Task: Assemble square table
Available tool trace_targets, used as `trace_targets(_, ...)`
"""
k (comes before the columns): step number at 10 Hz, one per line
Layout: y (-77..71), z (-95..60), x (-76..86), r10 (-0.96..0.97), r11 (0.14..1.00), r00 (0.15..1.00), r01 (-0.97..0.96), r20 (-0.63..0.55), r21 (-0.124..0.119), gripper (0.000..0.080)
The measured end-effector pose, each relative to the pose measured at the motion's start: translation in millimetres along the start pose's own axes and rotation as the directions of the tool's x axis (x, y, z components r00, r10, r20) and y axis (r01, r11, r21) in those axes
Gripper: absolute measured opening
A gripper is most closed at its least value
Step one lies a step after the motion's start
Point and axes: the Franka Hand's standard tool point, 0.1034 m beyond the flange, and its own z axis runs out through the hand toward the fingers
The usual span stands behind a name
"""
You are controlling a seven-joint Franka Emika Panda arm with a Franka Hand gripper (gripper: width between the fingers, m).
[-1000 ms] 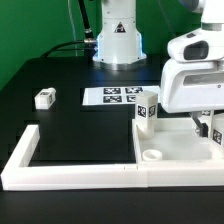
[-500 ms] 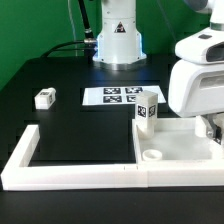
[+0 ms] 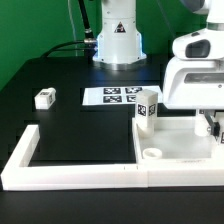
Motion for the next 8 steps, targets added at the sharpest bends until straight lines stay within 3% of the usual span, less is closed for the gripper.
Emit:
trace_targets(2,4.7,-0.6,-0.2,0.383,0.923,0.924,-0.383,-0.006,-0.021,0.0289)
trace_targets(4,12.6,0.4,0.2,0.692,0.721,0.721,-0.693,0.035,0.002,0.0289)
trace_targets(5,11.4,0.4,-0.5,0.686,0.727,0.727,-0.686,0.032,0.000,0.0289)
trace_targets(8,13.3,0.5,-1.5,0.806,0.592,0.592,-0.806,0.033,-0.014,0.0290)
